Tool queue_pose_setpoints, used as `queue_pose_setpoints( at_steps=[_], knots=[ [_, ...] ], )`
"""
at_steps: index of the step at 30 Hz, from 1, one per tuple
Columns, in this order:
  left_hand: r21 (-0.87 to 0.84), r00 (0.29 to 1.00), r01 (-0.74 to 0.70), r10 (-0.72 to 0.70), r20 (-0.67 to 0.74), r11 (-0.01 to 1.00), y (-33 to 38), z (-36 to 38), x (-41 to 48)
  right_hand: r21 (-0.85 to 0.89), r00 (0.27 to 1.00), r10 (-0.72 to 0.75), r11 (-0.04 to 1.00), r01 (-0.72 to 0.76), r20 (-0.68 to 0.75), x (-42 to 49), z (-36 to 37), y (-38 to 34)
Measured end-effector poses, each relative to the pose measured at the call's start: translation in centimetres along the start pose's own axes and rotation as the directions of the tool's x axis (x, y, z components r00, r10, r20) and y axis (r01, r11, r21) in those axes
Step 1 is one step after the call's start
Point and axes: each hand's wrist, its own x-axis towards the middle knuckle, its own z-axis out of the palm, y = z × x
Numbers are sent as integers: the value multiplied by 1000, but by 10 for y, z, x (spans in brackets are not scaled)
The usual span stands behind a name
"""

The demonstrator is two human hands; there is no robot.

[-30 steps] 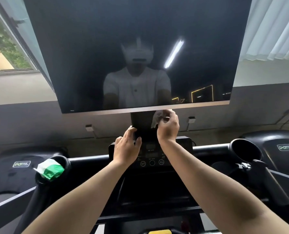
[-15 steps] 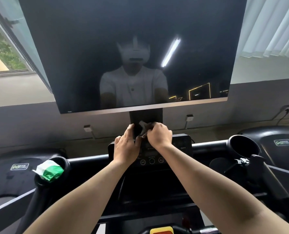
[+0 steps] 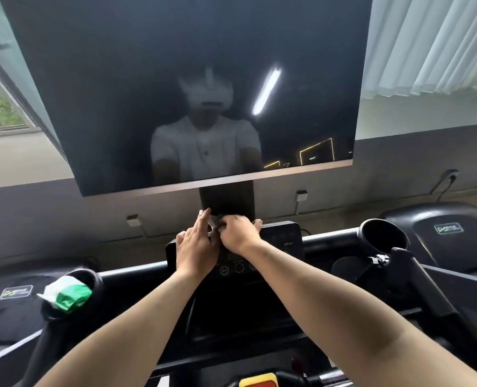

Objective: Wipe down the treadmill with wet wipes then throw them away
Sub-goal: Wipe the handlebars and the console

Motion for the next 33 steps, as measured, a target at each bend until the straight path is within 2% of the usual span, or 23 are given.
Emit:
queue_pose_setpoints(
  at_steps=[2, 5, 9, 12, 15, 18, 20, 22, 24, 26, 29, 33],
  knots=[
    [2, 1000, -9, 9, 5, 1000, 0, -1, 0, -36, 999, 28, 999, -29, -39, 0, -10, 10],
    [-4, 1000, -20, 20, 0, 1000, 0, -2, -2, 24, 982, 136, 991, -134, -131, 0, -24, 31],
    [-5, 999, -37, 37, -4, 999, 0, -3, -2, 96, 956, 232, 971, -218, -179, 2, -28, 39],
    [-2, 1000, -28, 28, -3, 1000, 1, -3, -2, -7, 962, 215, 976, -219, -168, 0, -24, 31],
    [-14, 1000, -2, 2, -9, 1000, 3, -4, -1, -59, 992, 75, 995, -81, -101, 0, -12, 14],
    [-41, 1000, 15, -16, -11, 999, 1, -4, 2, 85, 990, -131, 987, 134, -47, 6, 3, 1],
    [-52, 1000, 8, -8, -3, 999, 0, -5, 3, 153, 966, -212, 960, 235, -150, 10, 0, 5],
    [-55, 1000, 7, -8, -13, 998, 2, -6, 2, 206, 905, -247, 921, 330, -348, 12, -9, 14],
    [-43, 1000, 11, -12, -24, 999, 3, -5, 1, 221, 822, -230, 894, 390, -522, 17, -21, 23],
    [-30, 999, 4, -5, -32, 1000, 2, -3, 0, 267, 797, -142, 896, 355, -587, 22, -27, 28],
    [-40, 999, -4, 3, -37, 999, 3, -5, 1, 408, 855, 42, 890, 204, -518, 20, -20, 32],
    [-35, 999, -9, 8, -36, 999, 2, -4, 0, 356, 927, 2, 924, 142, -374, 13, 1, 27]
  ],
)
